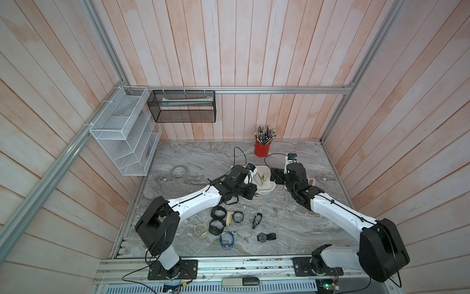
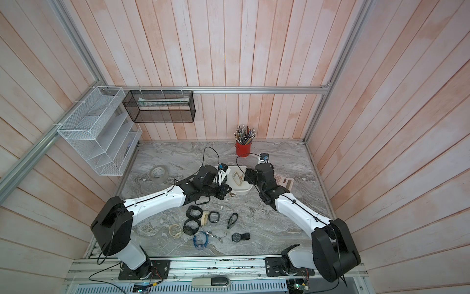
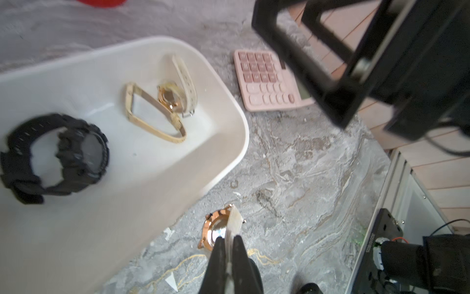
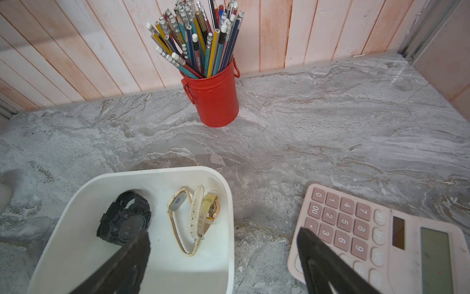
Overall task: Put the watch into the storage box
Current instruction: Pick up the watch at the center of the board, then place the watch in the storage box.
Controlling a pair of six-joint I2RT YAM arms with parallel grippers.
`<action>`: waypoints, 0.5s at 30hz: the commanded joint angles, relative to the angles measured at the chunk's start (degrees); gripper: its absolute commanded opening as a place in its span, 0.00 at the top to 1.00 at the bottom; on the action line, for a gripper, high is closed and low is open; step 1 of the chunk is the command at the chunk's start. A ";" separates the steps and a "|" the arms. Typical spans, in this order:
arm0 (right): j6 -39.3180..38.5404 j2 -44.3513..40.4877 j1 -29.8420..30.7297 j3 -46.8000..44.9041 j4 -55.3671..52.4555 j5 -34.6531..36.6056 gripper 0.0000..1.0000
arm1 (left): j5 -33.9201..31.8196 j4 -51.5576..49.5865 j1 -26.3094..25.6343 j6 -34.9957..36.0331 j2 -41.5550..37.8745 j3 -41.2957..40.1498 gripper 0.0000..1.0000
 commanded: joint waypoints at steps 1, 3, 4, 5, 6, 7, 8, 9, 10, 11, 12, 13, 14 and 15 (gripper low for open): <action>0.03 -1.10 -0.31 -0.59 1.51 1.30 0.08 | -0.68 -1.11 2.41 3.67 0.29 4.04 0.98; 0.06 -1.25 -0.40 -0.80 1.52 1.35 0.08 | -2.76 -2.36 2.72 6.00 2.34 7.25 0.98; 0.07 -1.36 -0.48 -0.88 1.49 1.35 0.08 | -3.72 -2.67 2.89 6.90 3.37 8.57 0.98; 0.06 -1.46 -0.53 -1.02 1.42 1.32 0.08 | -4.64 -2.96 3.02 7.62 4.69 10.15 0.98; 0.17 -1.54 -0.57 -1.15 1.33 1.30 0.08 | -5.19 -3.12 3.22 8.07 6.07 11.42 0.98; 0.26 -1.63 -0.57 -1.21 1.36 1.19 0.08 | -5.38 -3.17 3.43 8.42 7.30 12.64 0.98; 0.27 -1.79 -0.57 -1.33 1.32 1.18 0.08 | -5.98 -3.29 3.71 8.55 8.57 13.80 0.98; 0.35 -1.89 -0.66 -1.42 1.21 1.22 0.08 | -6.36 -3.34 4.05 8.68 9.99 14.73 0.98; 0.36 -1.98 -0.61 -1.51 1.23 1.22 0.08 | -6.66 -3.47 4.20 8.85 11.06 15.59 0.98; 0.38 -2.07 -0.69 -1.58 1.21 1.18 0.08 | -7.81 -3.88 4.33 9.11 12.38 16.66 0.98; 0.36 -2.22 -0.75 -1.68 1.10 1.10 0.08 | -9.04 -4.36 4.44 9.38 13.56 17.69 0.98; 0.36 -2.27 -0.83 -1.76 1.13 1.13 0.08 | -10.12 -4.82 4.56 9.54 14.46 18.46 0.98; 0.38 -2.29 -0.92 -1.82 1.07 0.98 0.08 | -10.90 -5.01 4.63 9.56 15.37 19.15 0.98; 0.44 -2.34 -0.93 -1.91 1.13 0.95 0.08 | -11.08 -4.86 4.79 9.45 15.94 19.54 0.98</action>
